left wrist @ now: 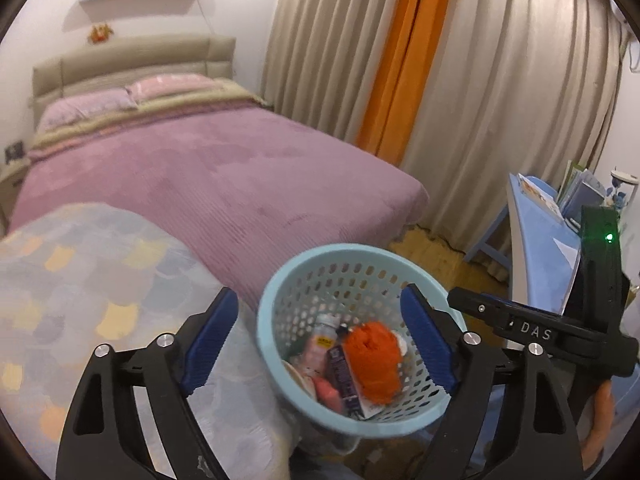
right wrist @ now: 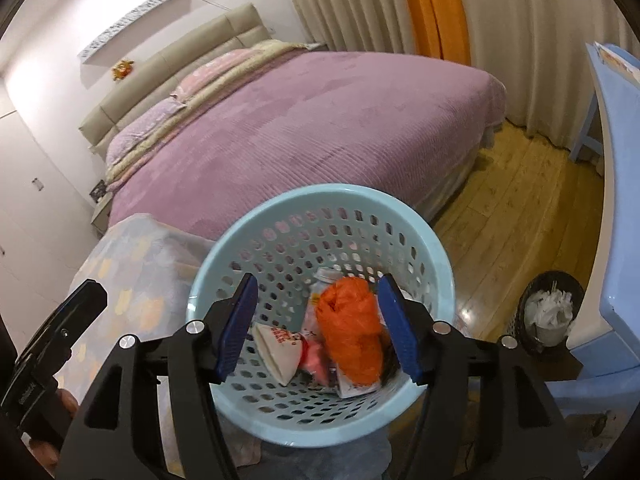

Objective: Collect trash

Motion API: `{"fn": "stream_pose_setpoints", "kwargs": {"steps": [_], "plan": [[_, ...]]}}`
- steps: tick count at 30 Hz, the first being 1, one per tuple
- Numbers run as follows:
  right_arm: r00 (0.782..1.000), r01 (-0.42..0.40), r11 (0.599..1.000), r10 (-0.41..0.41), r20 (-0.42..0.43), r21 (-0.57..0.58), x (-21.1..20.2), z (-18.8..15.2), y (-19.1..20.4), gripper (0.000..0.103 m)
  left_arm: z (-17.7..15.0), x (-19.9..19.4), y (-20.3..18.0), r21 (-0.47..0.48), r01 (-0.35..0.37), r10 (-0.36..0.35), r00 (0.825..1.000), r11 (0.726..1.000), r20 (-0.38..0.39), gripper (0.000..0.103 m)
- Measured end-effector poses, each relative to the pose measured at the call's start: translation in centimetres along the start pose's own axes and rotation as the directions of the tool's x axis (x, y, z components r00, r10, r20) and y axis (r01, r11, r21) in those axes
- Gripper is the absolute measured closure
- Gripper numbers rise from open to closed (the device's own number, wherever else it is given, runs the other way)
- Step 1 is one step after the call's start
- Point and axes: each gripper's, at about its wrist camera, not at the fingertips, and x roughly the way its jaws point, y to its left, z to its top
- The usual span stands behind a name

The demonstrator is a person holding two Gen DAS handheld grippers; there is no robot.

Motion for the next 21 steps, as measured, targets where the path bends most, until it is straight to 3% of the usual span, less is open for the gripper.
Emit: {"fn": "stream_pose_setpoints", "kwargs": {"steps": [7, 15, 21], "plan": [[0.993, 0.041, 0.993, -0.028, 0.112, -0.114, -3.9, -2.3, 4.3, 0.043, -1.6, -5.1, -0.1, 0.013, -0.09, 0.089, 0.994, 0.996, 0.069, 0.016], [0.955, 0.151, 0.97, -0.094, 0.28, -0.19, -7.0, -5.3, 8.1, 0.042, -4.2, -9.0, 1.2, -0.047, -0.224, 0.228, 0.968, 0.974, 0.106, 0.014], [0.948, 0.16, 0.966, -0.093, 0.303, -0.202, -7.7, -6.7, 8.7, 0.041, -5.9, -10.2, 1.9, -0.09, -0.271, 0.28, 0.955, 0.958, 0.1, 0.014]]}}
